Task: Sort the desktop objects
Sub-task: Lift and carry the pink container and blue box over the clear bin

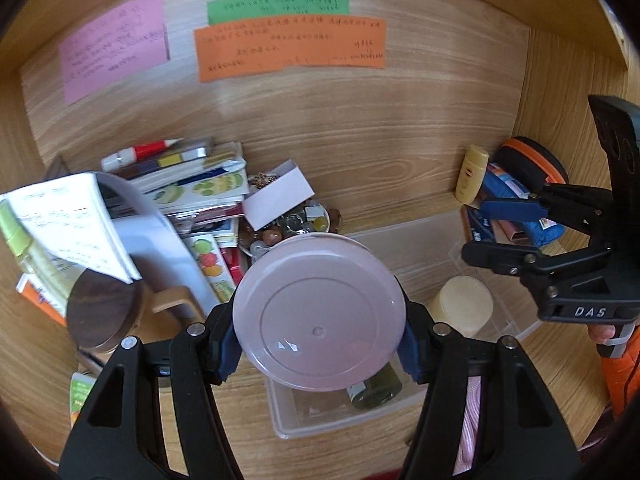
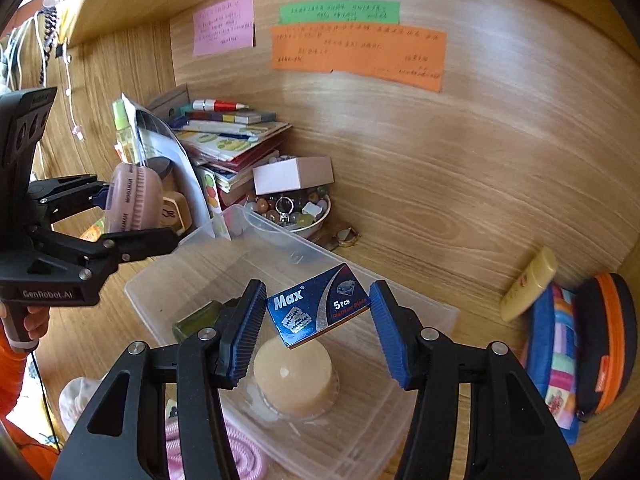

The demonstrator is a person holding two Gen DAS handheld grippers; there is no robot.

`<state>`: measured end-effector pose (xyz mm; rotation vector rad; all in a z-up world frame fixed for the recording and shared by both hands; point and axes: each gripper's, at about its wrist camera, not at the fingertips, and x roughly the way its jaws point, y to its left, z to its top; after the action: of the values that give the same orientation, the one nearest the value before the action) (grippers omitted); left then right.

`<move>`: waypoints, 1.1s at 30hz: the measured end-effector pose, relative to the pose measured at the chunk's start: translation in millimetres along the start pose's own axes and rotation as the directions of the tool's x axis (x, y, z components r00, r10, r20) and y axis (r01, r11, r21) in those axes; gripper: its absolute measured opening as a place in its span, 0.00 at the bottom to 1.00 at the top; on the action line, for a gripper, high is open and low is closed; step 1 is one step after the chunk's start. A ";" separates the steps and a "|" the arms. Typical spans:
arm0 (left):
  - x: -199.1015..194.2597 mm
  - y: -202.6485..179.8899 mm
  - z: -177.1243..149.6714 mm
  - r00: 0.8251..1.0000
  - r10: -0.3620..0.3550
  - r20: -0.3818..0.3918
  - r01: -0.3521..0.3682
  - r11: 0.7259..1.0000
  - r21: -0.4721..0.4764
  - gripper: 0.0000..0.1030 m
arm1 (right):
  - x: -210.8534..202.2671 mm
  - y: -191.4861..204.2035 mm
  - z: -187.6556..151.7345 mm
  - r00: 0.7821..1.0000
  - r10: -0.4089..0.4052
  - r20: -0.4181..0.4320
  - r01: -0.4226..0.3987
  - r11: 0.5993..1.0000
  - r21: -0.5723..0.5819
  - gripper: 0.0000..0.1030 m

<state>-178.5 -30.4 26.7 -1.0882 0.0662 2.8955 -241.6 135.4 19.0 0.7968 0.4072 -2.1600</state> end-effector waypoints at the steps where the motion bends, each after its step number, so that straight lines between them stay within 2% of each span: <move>1: 5.5 -0.7 0.8 1.000 -0.003 -0.009 0.003 1.000 0.004 0.60 | 3.7 0.1 1.1 1.000 0.004 -0.007 -0.004 1.000 -0.001 0.49; 19: 72.6 -5.5 0.8 0.990 -0.052 -0.129 0.059 0.997 0.053 0.60 | 61.8 2.1 6.1 0.989 -0.024 -0.149 0.012 0.997 -0.079 0.49; 33: 94.3 -19.9 -12.1 0.981 -0.004 -0.195 0.033 0.989 0.147 0.60 | 88.9 8.9 6.4 0.957 -0.059 -0.286 0.016 0.988 -0.151 0.49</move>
<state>-240.2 -8.5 -44.9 -1.3300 0.2739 2.7065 -281.6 76.2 -35.0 1.0313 0.7282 -2.0233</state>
